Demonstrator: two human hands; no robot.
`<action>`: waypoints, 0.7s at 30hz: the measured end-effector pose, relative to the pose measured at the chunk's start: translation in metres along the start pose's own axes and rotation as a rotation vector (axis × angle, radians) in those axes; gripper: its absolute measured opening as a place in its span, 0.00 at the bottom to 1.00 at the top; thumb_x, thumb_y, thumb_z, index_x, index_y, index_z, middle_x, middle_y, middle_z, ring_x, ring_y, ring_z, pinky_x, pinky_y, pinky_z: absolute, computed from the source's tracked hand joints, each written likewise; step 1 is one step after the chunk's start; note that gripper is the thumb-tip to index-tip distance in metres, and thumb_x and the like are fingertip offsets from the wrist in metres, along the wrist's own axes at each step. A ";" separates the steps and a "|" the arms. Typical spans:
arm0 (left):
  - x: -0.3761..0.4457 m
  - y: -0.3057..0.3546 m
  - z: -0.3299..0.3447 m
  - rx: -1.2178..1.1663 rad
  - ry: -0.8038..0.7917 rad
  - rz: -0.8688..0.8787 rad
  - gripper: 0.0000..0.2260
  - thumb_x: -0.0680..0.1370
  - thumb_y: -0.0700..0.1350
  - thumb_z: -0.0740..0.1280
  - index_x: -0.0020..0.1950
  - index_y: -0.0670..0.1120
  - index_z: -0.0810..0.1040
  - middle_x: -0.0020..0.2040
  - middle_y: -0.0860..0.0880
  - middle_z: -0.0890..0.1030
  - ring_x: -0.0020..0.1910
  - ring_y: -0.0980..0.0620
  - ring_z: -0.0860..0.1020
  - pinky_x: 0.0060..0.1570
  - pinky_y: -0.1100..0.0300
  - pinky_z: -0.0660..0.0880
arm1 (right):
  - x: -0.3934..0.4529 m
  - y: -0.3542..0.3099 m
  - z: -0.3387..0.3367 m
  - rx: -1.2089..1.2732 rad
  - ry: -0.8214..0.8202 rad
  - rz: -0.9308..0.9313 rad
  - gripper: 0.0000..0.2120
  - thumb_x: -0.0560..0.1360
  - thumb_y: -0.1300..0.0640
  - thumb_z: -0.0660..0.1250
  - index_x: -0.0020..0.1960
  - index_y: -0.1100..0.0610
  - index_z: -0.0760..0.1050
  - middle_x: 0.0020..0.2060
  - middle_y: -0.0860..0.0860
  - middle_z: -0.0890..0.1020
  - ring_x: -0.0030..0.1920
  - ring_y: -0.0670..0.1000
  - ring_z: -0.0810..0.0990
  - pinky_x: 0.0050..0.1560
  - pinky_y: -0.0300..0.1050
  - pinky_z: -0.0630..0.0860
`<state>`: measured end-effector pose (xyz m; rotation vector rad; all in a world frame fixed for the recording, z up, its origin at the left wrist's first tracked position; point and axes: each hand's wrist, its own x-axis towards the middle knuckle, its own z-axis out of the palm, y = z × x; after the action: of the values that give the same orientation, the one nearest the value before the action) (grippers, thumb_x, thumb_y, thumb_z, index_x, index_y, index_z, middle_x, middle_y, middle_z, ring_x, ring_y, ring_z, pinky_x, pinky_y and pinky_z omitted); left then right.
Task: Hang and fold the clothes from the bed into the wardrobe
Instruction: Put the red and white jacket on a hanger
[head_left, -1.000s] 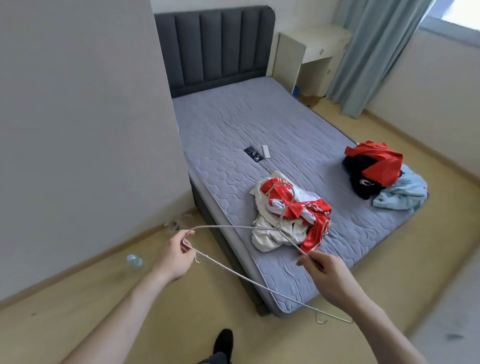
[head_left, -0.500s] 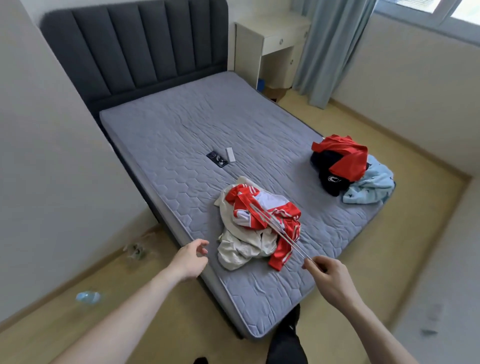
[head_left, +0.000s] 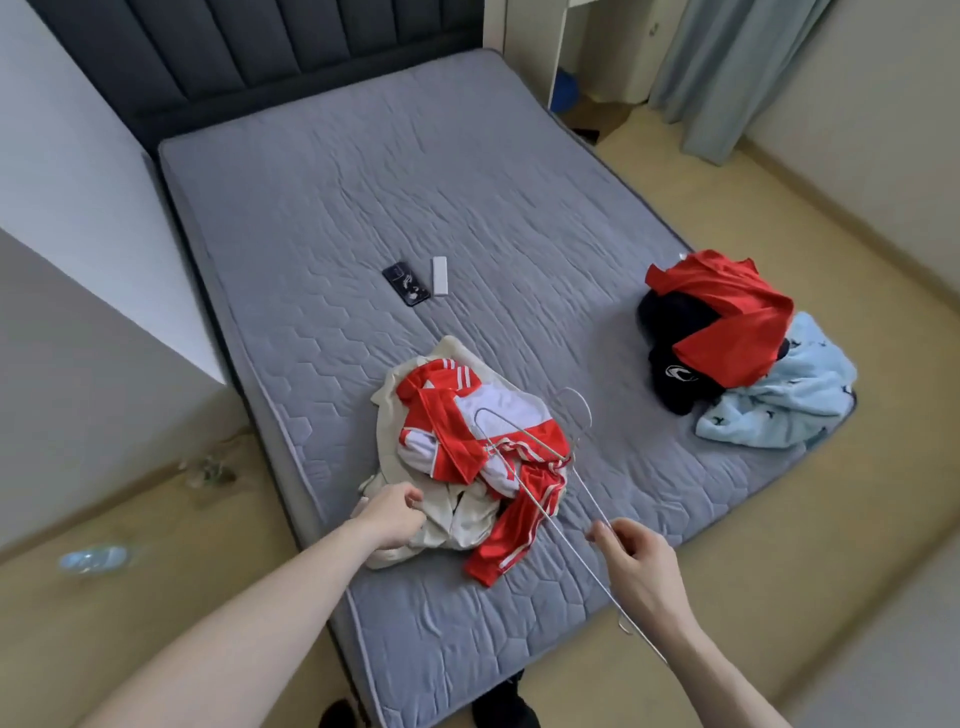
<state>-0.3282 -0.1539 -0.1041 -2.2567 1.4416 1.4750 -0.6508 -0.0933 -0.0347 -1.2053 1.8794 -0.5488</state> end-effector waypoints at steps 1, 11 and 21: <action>0.017 0.013 0.009 -0.010 -0.004 0.003 0.18 0.77 0.44 0.67 0.67 0.49 0.78 0.66 0.49 0.79 0.65 0.48 0.77 0.65 0.58 0.72 | 0.017 0.008 -0.001 -0.001 -0.007 0.006 0.18 0.81 0.51 0.66 0.39 0.62 0.80 0.24 0.47 0.68 0.28 0.44 0.64 0.31 0.43 0.61; 0.187 0.056 0.097 -0.164 -0.052 -0.096 0.25 0.72 0.44 0.72 0.70 0.50 0.79 0.70 0.48 0.77 0.64 0.45 0.79 0.65 0.53 0.76 | 0.144 0.085 0.031 -0.002 -0.052 0.042 0.19 0.81 0.51 0.66 0.40 0.66 0.76 0.25 0.45 0.64 0.27 0.44 0.62 0.28 0.38 0.62; 0.259 0.055 0.134 -0.839 0.013 -0.255 0.07 0.75 0.37 0.72 0.43 0.49 0.82 0.47 0.46 0.82 0.44 0.48 0.80 0.44 0.56 0.78 | 0.172 0.118 0.055 0.057 -0.098 0.096 0.18 0.81 0.49 0.67 0.40 0.62 0.79 0.26 0.45 0.61 0.28 0.44 0.60 0.31 0.41 0.58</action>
<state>-0.4351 -0.2842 -0.3479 -2.7085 0.5090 2.2438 -0.7049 -0.1906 -0.2193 -1.0804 1.8168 -0.4795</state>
